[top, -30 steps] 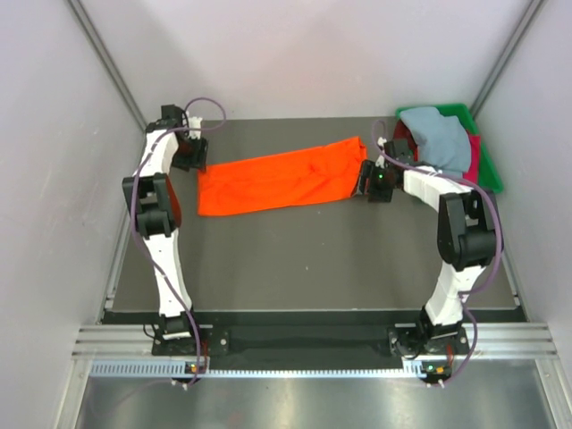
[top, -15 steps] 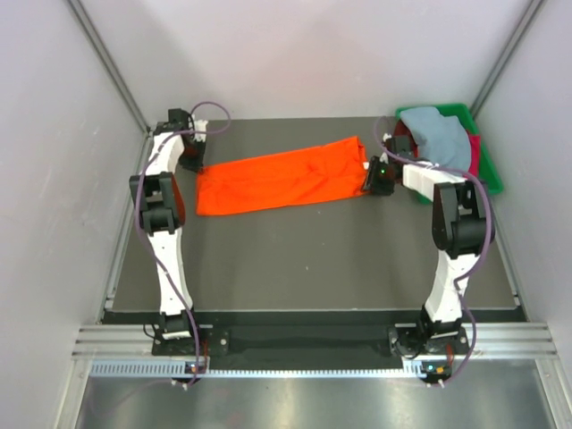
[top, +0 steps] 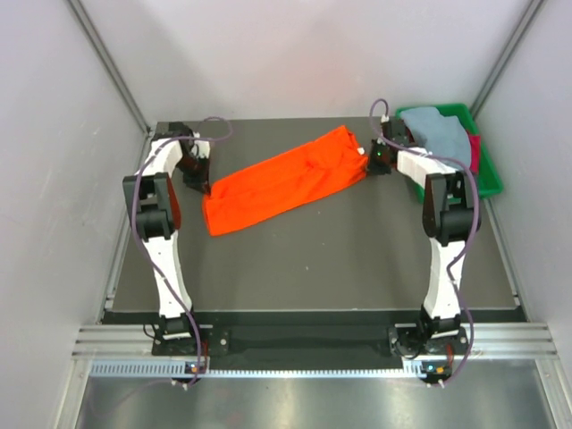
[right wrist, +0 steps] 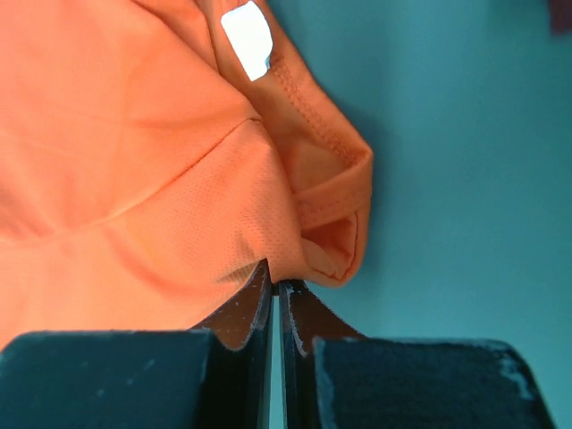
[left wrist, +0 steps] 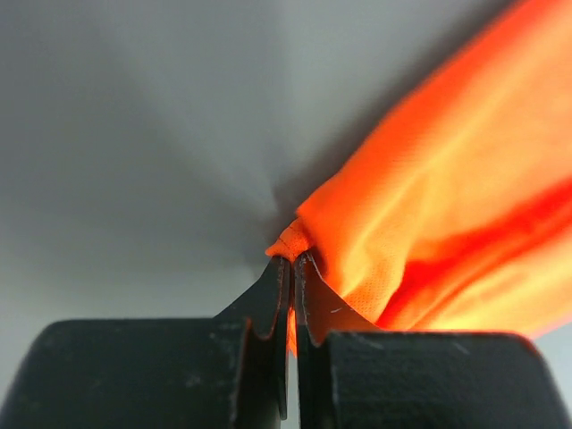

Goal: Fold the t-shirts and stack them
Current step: Fold the tshirt

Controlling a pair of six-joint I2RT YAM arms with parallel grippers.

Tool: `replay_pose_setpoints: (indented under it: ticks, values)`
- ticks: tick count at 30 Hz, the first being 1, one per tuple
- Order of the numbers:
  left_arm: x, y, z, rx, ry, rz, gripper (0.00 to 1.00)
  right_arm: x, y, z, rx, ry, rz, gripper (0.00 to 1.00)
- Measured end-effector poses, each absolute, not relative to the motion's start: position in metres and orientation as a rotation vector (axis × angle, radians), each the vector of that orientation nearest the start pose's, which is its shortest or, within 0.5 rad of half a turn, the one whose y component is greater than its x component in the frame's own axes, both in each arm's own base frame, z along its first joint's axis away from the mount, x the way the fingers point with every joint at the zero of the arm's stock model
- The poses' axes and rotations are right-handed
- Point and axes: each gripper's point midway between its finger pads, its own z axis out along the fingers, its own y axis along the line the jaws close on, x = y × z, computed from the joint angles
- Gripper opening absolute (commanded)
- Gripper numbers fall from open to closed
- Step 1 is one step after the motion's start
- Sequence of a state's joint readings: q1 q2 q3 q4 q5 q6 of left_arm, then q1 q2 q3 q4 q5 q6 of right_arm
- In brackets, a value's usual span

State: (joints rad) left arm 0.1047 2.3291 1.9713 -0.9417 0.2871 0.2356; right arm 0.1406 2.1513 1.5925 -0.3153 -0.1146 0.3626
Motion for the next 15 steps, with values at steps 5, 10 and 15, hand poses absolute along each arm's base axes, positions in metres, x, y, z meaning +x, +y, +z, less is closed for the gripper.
replay_pose_setpoints:
  ticks: [5, 10, 15]
  values:
    - [0.435, -0.019, 0.03, 0.283, 2.929, -0.486, 0.0, 0.554, 0.111, 0.059, 0.18, 2.392, 0.349, 0.0]
    - [0.394, -0.065, 0.044, 0.423, 3.022, -0.626, 0.0, 0.583, 0.113, 0.076, 0.128, 2.321, 0.341, 0.0]
    - [0.349, -0.107, 0.064, 0.566, 3.058, -0.708, 0.0, 0.601, 0.114, 0.08, 0.096, 2.276, 0.327, 0.0]
